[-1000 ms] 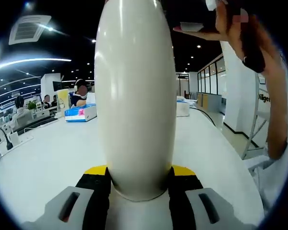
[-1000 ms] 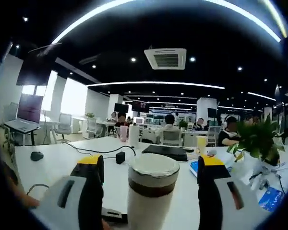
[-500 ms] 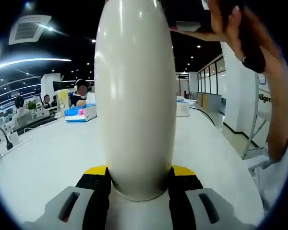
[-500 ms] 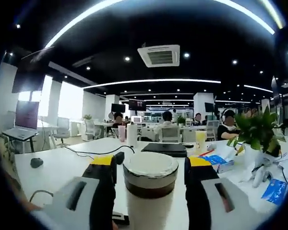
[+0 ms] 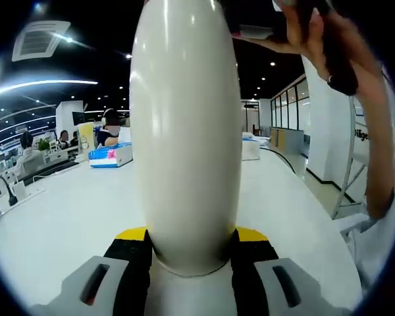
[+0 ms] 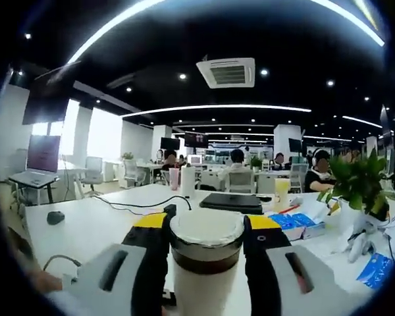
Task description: Grasp the water cup twist off the cup lid place the cup lid on the table
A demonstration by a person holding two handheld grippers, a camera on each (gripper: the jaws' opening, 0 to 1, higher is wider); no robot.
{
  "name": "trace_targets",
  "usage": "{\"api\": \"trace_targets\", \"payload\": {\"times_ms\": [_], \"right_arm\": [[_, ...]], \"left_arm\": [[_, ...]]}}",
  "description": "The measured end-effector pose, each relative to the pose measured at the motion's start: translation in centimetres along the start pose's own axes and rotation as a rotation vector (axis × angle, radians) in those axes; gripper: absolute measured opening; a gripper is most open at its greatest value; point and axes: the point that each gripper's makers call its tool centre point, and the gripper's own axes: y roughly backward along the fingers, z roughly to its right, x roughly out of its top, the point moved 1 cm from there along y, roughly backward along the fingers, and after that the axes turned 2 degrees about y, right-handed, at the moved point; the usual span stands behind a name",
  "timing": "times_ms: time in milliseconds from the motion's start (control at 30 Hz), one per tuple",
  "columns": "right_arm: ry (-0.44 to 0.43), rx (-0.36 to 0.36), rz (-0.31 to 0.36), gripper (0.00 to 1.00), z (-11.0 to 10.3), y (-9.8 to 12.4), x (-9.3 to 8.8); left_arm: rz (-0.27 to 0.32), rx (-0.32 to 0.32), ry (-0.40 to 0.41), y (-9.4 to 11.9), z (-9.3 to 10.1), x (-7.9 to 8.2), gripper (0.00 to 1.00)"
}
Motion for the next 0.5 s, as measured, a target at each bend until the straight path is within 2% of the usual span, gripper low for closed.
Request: {"api": "trace_targets", "payload": {"times_ms": [500], "right_arm": [[0.014, 0.136, 0.003, 0.46, -0.07, 0.07, -0.12]], "left_arm": [[0.000, 0.000, 0.001, -0.03, 0.10, -0.04, 0.49]]}}
